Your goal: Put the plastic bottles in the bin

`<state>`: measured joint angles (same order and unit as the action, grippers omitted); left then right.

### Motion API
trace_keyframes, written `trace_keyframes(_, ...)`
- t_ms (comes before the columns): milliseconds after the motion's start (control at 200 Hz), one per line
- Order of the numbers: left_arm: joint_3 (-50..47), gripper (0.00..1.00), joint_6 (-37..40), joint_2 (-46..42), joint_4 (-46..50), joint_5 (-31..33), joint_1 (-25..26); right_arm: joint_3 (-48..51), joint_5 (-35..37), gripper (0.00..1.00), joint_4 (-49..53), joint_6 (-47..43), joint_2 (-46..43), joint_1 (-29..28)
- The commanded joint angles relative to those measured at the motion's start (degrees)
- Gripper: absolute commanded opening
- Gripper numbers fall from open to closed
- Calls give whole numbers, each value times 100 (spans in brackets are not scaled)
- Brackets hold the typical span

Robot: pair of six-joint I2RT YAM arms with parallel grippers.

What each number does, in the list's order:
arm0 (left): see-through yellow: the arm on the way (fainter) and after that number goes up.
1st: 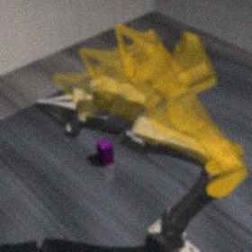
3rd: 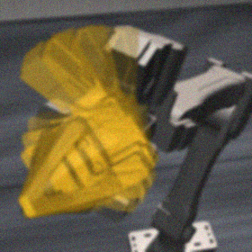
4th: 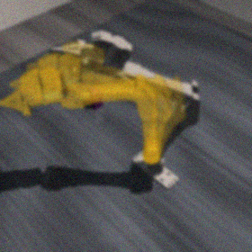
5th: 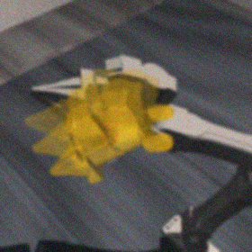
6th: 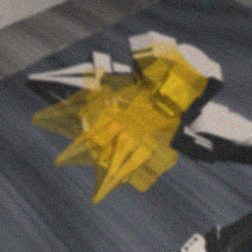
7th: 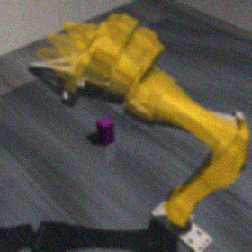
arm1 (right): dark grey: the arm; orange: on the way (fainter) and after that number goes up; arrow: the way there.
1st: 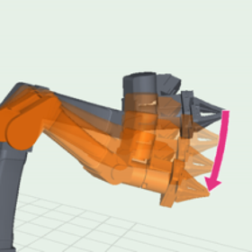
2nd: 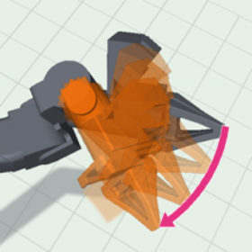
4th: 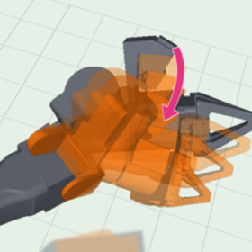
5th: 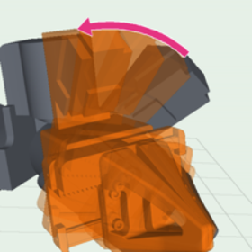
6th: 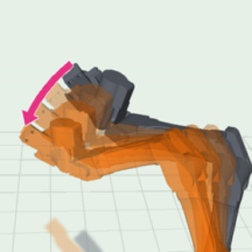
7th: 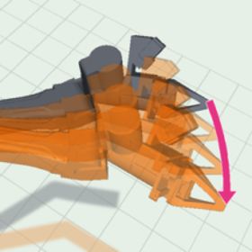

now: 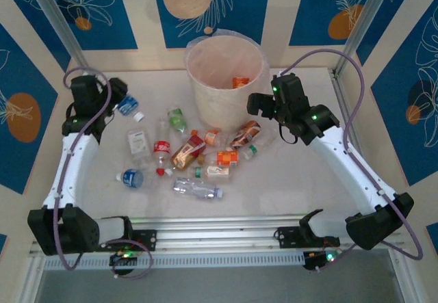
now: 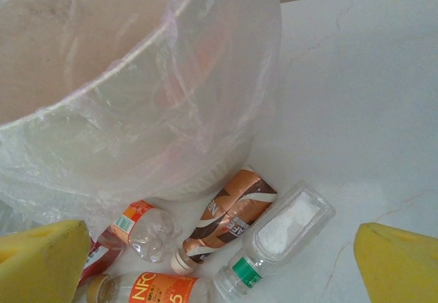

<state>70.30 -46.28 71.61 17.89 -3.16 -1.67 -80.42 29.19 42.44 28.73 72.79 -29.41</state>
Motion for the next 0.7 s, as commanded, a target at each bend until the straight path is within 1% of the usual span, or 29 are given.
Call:
trace_keyframes(0, 652, 45, 144, 217, -313, 144, 538, 116, 81, 99, -140, 93, -206, -43)
trace_keyframes(145, 1555, 45, 267, 773, -575, 315, 1300, 273, 134, 99, -169, 128, -283, -63)
trace_keyframes(325, 2723, 45, 469, 1673, -923, 371, 1998, 508, 124, 99, -226, 278, -396, -99)
trace_keyframes(510, 3962, 44, 627, 2689, -1190, 237, 2438, 616, 256, 99, -184, 352, -509, -186)
trace_keyframes(600, 4531, 44, 834, 3168, -1296, 219, 2594, 667, 315, 99, -185, 400, -581, -240)
trace_keyframes(695, 5167, 44, 1111, 3714, -1181, 175, 2713, 747, 375, 99, -180, 472, -641, -292)
